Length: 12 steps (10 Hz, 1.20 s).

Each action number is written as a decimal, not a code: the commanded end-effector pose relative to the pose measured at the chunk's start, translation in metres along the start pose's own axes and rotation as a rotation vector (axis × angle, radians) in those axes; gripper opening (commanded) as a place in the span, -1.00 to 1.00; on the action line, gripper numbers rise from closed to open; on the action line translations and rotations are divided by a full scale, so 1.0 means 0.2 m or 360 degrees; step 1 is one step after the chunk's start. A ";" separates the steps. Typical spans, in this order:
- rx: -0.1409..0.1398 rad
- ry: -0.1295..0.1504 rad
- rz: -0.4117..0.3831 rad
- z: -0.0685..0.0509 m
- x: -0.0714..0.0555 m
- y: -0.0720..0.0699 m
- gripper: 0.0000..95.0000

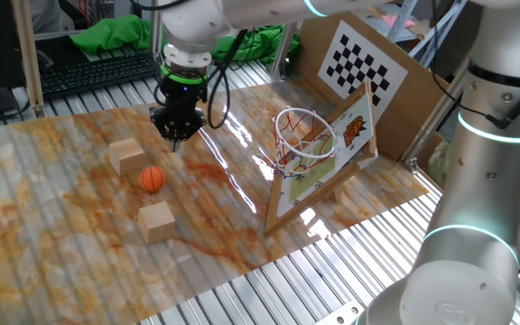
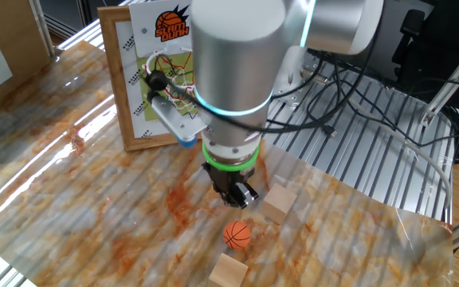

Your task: Grab a basketball, release it and shoot it into the basket

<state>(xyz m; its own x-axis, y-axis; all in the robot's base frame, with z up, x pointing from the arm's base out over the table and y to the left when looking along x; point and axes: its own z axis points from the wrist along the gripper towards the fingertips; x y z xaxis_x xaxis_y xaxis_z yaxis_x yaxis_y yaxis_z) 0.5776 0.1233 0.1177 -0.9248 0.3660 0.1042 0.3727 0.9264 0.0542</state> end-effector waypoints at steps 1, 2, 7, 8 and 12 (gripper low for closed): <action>-0.0001 -0.0028 0.0004 0.03 0.02 0.02 0.20; -0.0006 -0.0036 0.0007 0.03 0.02 0.03 0.20; -0.0014 -0.0061 0.0021 0.11 0.01 0.13 0.60; -0.0011 -0.0060 0.0014 0.14 0.00 0.16 0.60; -0.0008 -0.0066 0.0018 0.26 0.00 0.24 0.60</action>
<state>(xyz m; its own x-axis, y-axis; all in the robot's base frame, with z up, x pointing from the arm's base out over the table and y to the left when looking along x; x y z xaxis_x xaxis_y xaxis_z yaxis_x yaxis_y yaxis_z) 0.5931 0.1740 0.0653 -0.9236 0.3777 0.0661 0.3815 0.9226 0.0577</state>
